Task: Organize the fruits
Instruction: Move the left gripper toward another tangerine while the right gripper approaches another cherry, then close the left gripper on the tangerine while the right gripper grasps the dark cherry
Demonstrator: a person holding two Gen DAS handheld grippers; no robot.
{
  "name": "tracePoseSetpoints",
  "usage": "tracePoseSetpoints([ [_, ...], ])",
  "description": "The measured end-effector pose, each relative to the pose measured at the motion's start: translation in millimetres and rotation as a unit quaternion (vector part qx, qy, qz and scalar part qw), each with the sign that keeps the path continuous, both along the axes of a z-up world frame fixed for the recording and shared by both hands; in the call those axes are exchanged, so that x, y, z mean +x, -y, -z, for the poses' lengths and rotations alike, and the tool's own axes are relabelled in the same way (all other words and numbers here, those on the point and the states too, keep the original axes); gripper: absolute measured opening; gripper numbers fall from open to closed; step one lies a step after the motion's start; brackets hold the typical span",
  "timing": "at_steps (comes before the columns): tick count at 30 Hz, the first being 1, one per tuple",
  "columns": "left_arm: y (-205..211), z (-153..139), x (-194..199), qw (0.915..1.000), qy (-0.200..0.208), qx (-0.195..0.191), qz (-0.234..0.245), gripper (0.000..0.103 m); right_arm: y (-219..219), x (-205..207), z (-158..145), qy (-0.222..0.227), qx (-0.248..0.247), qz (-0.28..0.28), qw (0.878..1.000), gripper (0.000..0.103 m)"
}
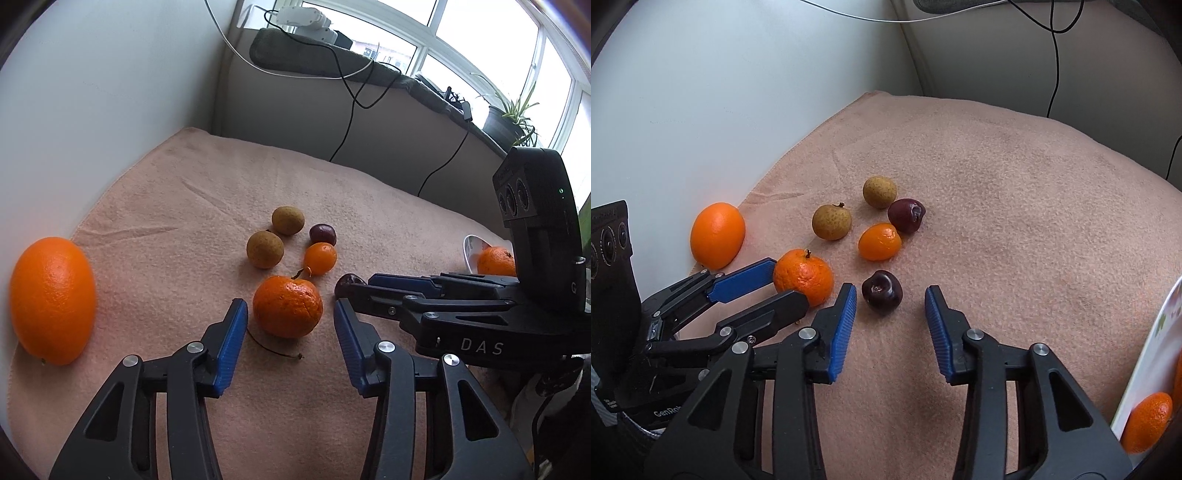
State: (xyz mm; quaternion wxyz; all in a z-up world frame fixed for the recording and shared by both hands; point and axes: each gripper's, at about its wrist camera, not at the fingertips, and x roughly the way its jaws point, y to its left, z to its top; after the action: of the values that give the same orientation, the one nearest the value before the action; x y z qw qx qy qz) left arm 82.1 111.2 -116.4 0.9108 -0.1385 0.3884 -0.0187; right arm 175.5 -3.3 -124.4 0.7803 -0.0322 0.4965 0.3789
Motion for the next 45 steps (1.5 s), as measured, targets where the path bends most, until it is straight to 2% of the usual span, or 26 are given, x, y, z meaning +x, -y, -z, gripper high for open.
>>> tracePoseSetpoints([
  [5, 0.5, 3.6, 4.1, 1.0000, -0.004, -0.003, 0.001, 0.044, -6.0, 4.2, 2.7, 0.000, -0.003, -0.001, 1.000, 0.037],
  [14, -0.1, 6.3, 4.6, 1.0000, -0.003, -0.009, -0.001, 0.040, -19.0, 0.5, 4.7, 0.007, -0.014, -0.013, 1.000, 0.025],
  [20, -0.4, 4.2, 1.5, 0.9999, 0.003, -0.010, -0.003, 0.039, -18.0, -0.9, 3.4, 0.011, -0.010, -0.009, 1.000, 0.024],
  [35, 11.0, -20.0, -10.4, 0.9994, 0.032, -0.007, 0.006, 0.039, 25.5, -19.0, -33.8, 0.048, 0.013, 0.013, 0.999, 0.024],
  [45, 38.6, -35.6, -9.9, 0.9982, 0.049, -0.012, 0.032, 0.039, 73.5, -35.4, -62.0, 0.077, 0.025, 0.039, 0.996, 0.024],
])
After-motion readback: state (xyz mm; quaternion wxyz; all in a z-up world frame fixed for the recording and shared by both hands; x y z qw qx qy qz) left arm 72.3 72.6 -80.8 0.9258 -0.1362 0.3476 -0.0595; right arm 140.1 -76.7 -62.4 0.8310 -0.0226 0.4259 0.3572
